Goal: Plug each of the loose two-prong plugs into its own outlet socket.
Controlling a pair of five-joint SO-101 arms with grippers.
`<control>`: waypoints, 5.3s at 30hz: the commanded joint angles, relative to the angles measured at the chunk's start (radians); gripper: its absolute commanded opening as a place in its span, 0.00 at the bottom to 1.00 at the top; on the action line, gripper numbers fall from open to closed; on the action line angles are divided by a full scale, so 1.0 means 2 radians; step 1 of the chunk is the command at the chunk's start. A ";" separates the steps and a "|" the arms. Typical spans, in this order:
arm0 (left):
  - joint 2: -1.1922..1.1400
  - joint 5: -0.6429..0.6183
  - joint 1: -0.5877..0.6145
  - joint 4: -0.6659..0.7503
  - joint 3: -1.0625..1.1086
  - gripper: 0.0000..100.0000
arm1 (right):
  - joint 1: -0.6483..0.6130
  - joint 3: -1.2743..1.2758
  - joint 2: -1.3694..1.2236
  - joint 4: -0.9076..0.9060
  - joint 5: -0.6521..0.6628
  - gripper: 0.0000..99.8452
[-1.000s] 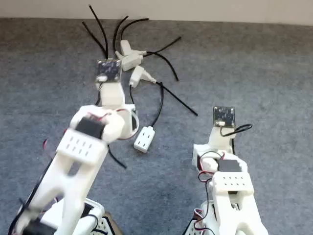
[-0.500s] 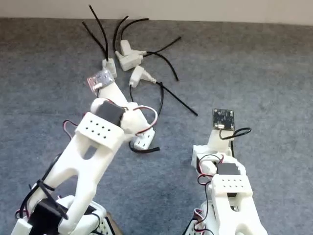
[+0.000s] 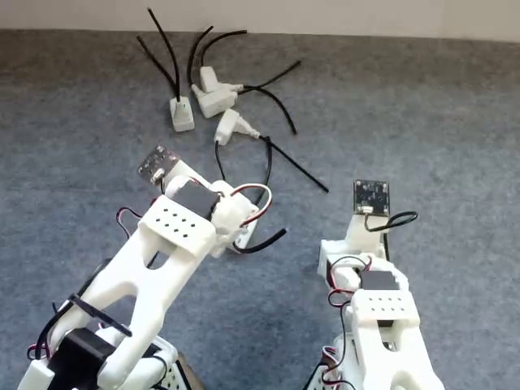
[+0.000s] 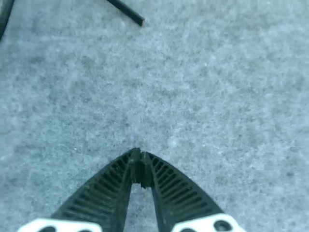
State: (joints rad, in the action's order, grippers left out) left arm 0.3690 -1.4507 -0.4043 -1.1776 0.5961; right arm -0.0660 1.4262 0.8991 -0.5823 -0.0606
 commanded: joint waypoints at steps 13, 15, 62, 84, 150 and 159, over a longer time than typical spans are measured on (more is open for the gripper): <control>0.003 -0.031 -0.021 0.101 0.064 0.01 | 0.003 -0.001 0.008 0.010 -0.004 0.01; 0.006 -0.031 -0.031 0.101 0.065 0.01 | 0.003 -0.001 0.008 0.010 -0.004 0.01; 0.003 0.154 -0.034 0.013 0.106 0.01 | 0.003 -0.001 0.008 0.010 -0.004 0.01; -0.137 0.407 0.024 0.024 0.068 0.01 | 0.003 -0.001 0.007 0.010 -0.004 0.01; -0.543 0.514 0.020 -0.245 -0.391 0.01 | 0.082 -0.007 0.009 0.010 -0.005 0.01; -0.461 0.466 -0.067 -0.245 -0.395 0.01 | 0.121 -0.020 0.009 0.010 -0.008 0.01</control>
State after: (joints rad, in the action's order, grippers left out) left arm -0.6130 -0.4764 -0.4381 -1.6855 -0.1772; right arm 0.1626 1.4262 0.8991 -0.5808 -0.0637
